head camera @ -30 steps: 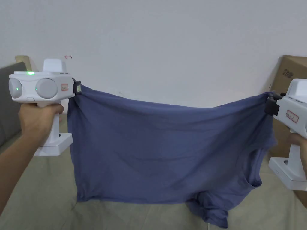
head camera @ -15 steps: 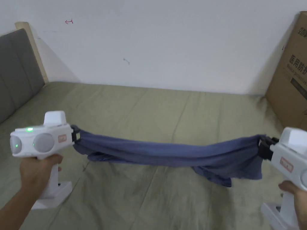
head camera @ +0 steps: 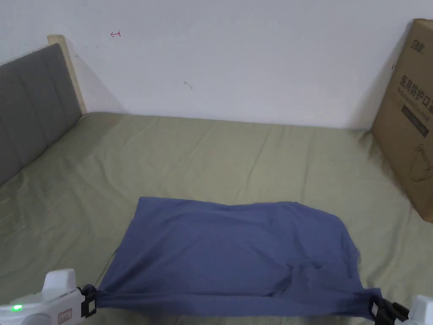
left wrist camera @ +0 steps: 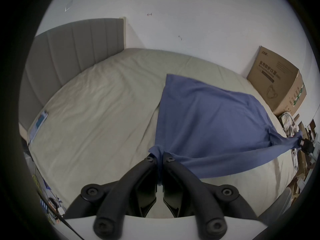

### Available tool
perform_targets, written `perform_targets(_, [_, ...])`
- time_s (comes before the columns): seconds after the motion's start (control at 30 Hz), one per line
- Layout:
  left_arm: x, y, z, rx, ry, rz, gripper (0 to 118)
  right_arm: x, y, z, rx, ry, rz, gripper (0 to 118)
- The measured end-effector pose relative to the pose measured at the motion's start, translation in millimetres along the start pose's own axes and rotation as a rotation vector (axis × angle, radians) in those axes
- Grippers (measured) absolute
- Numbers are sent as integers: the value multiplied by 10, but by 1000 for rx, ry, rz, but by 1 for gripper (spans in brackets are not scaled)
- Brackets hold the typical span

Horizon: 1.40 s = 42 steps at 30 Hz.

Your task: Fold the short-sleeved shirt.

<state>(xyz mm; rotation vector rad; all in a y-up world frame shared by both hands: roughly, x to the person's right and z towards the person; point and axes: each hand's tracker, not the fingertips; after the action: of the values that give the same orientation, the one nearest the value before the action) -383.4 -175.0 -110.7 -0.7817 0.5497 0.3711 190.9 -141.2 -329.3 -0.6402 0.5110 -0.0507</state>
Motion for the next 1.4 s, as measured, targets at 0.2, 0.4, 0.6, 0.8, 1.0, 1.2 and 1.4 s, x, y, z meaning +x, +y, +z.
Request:
perform_targets(0.2, [-115,-443,201,-46,22,1,3,21,-587,346,-75,-23,-62,1])
perform_targets(0.4, [-197,-713,162,-107,52,-9,3,85,-1049,318,-199,-85,-130,1])
perform_targets(0.6, [-92,-815,97,-141,90,-33,3,79,-1231,12,-349,-162,-161,2])
perform_targets(0.8, [-8,-634,320,-171,45,24,88,-35,-916,46,-327,-219,-49,83])
perform_targets(1.0, [331,-120,983,169,-73,41,101,-548,-116,578,-3,-154,17,93])
perform_targets(1.2, [731,312,1626,514,-104,-22,97,-1029,545,1082,295,-158,118,90])
perform_targets(1.4, [933,402,1870,681,-73,-86,54,-1293,723,1292,437,-217,223,69])
